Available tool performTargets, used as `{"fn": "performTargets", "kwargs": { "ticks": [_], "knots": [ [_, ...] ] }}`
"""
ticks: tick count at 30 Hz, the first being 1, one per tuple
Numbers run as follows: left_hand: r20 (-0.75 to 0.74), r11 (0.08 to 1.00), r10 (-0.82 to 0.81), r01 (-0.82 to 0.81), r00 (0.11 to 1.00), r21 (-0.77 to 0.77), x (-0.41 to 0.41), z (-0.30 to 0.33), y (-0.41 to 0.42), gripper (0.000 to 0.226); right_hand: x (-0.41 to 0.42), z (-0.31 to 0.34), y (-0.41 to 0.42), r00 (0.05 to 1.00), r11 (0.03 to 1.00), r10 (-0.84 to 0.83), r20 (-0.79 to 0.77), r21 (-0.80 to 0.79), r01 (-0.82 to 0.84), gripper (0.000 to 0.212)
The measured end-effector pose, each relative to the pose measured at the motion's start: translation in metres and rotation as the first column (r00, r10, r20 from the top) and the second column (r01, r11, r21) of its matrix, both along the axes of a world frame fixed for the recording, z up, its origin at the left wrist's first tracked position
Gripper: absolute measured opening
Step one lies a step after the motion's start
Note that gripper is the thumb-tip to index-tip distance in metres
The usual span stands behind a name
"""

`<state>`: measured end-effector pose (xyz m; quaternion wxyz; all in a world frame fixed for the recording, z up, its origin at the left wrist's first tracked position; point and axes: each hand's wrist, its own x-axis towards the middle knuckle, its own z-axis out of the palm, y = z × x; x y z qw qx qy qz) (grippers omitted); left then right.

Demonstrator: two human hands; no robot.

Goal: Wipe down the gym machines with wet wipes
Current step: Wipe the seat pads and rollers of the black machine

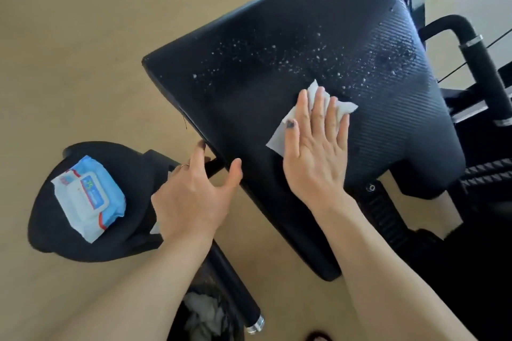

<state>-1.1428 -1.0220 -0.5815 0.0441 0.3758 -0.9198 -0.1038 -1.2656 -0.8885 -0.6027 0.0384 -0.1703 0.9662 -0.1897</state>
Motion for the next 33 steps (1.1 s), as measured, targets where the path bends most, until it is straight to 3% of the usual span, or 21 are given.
{"fn": "performTargets", "kwargs": {
  "ticks": [3, 7, 14, 17, 21, 23, 25, 28, 30, 33],
  "knots": [
    [-0.010, 1.000, 0.024, -0.024, 1.000, 0.013, -0.002, 0.001, 0.003, 0.064, 0.005, 0.004, -0.001, 0.997, 0.998, 0.067, -0.048, 0.013, -0.066, 0.061],
    [-0.026, 0.999, 0.030, -0.029, 0.999, 0.034, -0.002, 0.000, 0.002, 0.058, 0.017, 0.002, 0.007, 0.994, 1.000, 0.000, -0.112, -0.001, -0.001, 0.064],
    [-0.018, 1.000, -0.006, 0.006, 1.000, 0.021, 0.001, -0.005, -0.004, 0.059, 0.023, -0.011, -0.009, 0.998, 0.998, 0.034, -0.046, -0.048, -0.036, 0.060],
    [-0.022, 0.999, -0.021, 0.022, 1.000, 0.029, 0.001, -0.003, -0.003, 0.058, 0.046, -0.014, -0.016, 0.971, 0.974, 0.208, -0.113, -0.069, -0.217, 0.059],
    [-0.026, 0.999, -0.014, 0.015, 1.000, 0.036, 0.001, -0.002, -0.003, 0.057, 0.048, -0.021, 0.018, 0.867, 0.883, 0.466, -0.176, 0.039, -0.467, 0.057],
    [-0.028, 0.999, -0.030, 0.030, 0.999, 0.030, 0.002, -0.002, -0.004, 0.059, 0.025, -0.025, 0.041, 0.904, 0.921, 0.389, -0.178, 0.078, -0.381, 0.057],
    [-0.032, 0.999, -0.045, 0.046, 0.999, 0.028, 0.003, -0.002, -0.005, 0.061, -0.005, -0.027, 0.059, 0.982, 0.990, 0.136, -0.133, 0.060, -0.129, 0.059],
    [-0.029, 0.997, -0.068, 0.069, 0.997, 0.020, 0.002, -0.003, -0.005, 0.062, -0.003, -0.027, 0.052, 0.981, 0.981, -0.193, 0.012, -0.031, 0.193, 0.062],
    [-0.026, 0.997, -0.075, 0.075, 0.997, 0.008, 0.003, -0.003, -0.005, 0.064, 0.052, -0.026, 0.029, 0.972, 0.968, -0.229, 0.050, -0.095, 0.233, 0.061],
    [-0.045, 0.997, -0.074, 0.074, 0.996, 0.005, 0.004, -0.003, -0.005, 0.065, 0.153, -0.026, 0.017, 0.994, 0.993, -0.087, 0.062, -0.078, 0.092, 0.060]
  ]
}}
